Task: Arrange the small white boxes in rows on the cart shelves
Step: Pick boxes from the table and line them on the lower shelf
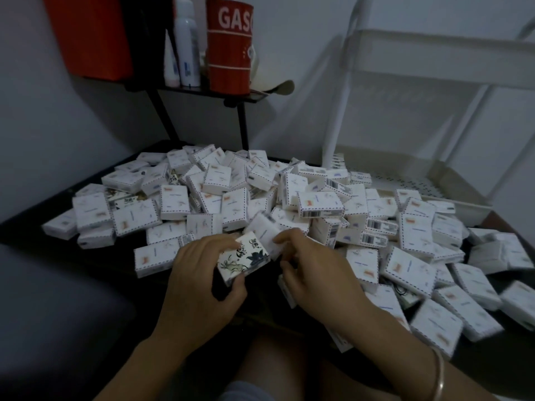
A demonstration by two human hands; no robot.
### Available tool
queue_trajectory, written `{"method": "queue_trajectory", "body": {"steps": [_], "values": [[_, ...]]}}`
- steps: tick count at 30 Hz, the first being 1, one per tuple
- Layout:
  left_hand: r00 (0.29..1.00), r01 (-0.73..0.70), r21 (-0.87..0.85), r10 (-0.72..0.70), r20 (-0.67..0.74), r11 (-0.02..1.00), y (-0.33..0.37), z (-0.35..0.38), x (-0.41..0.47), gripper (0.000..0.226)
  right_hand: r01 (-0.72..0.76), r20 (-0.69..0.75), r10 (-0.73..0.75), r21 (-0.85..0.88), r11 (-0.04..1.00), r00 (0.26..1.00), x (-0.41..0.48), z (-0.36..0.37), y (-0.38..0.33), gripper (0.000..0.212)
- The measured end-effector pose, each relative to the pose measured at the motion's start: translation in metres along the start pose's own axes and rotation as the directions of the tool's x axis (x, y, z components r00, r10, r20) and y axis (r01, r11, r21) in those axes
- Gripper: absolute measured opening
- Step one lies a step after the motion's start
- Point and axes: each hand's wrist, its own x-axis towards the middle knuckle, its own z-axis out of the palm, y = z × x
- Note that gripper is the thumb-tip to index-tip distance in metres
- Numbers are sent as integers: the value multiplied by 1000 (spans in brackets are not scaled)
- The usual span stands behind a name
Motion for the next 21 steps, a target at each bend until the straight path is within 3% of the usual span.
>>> {"method": "queue_trajectory", "body": {"steps": [3, 6, 12, 17, 21], "values": [[995, 64, -116, -72, -66, 991, -4, 3, 2, 35, -4, -78, 1, -37, 999, 997, 6, 2, -3, 43], [974, 173, -302, -208, -88, 937, -3, 7, 6, 35, -9, -58, 0, -140, 990, 998, 16, 5, -6, 51], [969, 137, -483, -219, -117, 865, 13, 23, 20, 32, 54, 10, -54, -366, 929, 998, 23, 14, -16, 12], [933, 155, -570, -309, -185, 807, 7, 18, 23, 32, 39, 49, -26, -299, 953, 998, 31, 9, -14, 22], [881, 175, -537, -374, -289, 826, -8, 6, 20, 34, 84, 15, -83, -213, 973, 996, 53, 1, -30, 25]]}}
